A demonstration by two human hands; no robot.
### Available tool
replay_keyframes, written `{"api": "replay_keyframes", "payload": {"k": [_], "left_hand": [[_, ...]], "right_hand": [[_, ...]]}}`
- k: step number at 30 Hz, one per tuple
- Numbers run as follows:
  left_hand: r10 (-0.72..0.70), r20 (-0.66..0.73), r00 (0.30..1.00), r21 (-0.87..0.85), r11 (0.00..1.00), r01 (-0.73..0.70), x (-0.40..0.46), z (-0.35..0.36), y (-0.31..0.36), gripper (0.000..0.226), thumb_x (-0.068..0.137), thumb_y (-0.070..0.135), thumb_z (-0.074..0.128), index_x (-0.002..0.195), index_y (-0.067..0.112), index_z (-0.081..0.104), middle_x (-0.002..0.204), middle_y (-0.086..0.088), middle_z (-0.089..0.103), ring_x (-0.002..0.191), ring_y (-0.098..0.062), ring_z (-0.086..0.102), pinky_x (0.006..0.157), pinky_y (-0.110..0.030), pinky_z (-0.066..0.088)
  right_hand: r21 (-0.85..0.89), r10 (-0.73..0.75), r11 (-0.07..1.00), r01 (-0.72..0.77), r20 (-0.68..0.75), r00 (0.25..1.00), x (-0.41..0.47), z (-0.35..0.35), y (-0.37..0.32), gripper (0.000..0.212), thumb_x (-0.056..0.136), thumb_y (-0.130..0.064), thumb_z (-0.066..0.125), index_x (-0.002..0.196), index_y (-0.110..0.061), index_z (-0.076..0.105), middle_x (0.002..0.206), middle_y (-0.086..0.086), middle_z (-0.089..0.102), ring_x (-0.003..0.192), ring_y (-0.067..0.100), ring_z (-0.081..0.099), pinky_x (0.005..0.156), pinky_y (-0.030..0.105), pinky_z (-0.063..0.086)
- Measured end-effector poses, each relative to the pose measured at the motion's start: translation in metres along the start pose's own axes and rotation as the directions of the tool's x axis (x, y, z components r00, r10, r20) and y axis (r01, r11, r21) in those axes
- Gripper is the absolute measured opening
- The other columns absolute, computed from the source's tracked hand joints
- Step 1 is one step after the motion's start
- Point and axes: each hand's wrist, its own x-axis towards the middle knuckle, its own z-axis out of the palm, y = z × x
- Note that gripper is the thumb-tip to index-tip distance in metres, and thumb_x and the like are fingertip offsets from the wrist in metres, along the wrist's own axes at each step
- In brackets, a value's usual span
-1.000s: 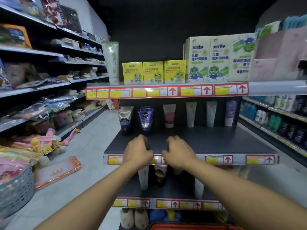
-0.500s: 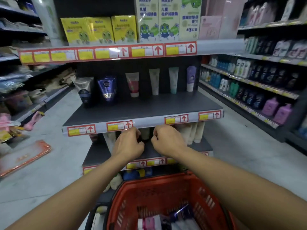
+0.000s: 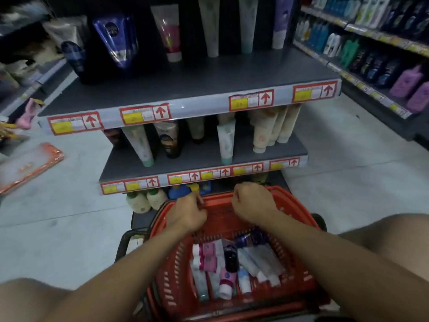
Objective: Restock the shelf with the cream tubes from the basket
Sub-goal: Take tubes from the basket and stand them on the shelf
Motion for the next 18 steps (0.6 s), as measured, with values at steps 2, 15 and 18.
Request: {"api": "replay_keyframes", "payload": {"k": [2,15,18], "left_hand": [[-0.068,0.075,0.995,-0.046,0.996,0.071,0.003,0.023,-0.01,0.015,0.07,0.031,0.059,0.085,0.029,0.058,0.09,0.002,0.074,0.091,-0.027,0.072,0.08,-0.037,0.058],[-0.237,0.325,0.916,-0.04,0.964,0.263,0.026,0.16,-0.04,0.01,0.091,0.023,0.059,0.085,0.021,0.067,0.1,-0.007,0.076,0.092,-0.027,0.071,0.076,-0.033,0.055],[-0.252,0.381,0.889,-0.048,0.955,0.292,0.031,0.194,-0.048,0.017,0.092,0.032,0.066,0.098,0.016,0.07,0.105,-0.008,0.075,0.1,-0.027,0.07,0.078,-0.035,0.056]], "right_hand": [[0.0,0.059,0.998,-0.059,0.076,0.995,-0.004,0.023,0.014,0.026,0.09,-0.035,0.051,0.092,-0.015,0.067,0.097,0.01,0.069,0.09,0.035,0.068,0.074,0.039,0.055],[0.085,0.333,0.898,-0.432,0.511,0.792,-0.018,0.163,0.092,0.022,0.098,-0.021,0.054,0.107,-0.005,0.066,0.106,0.017,0.071,0.102,0.035,0.069,0.08,0.032,0.053],[0.184,0.402,0.741,-0.646,0.65,0.645,-0.016,0.189,0.107,0.035,0.104,-0.019,0.052,0.131,0.0,0.061,0.132,0.021,0.062,0.126,0.037,0.057,0.1,0.037,0.046]]}}
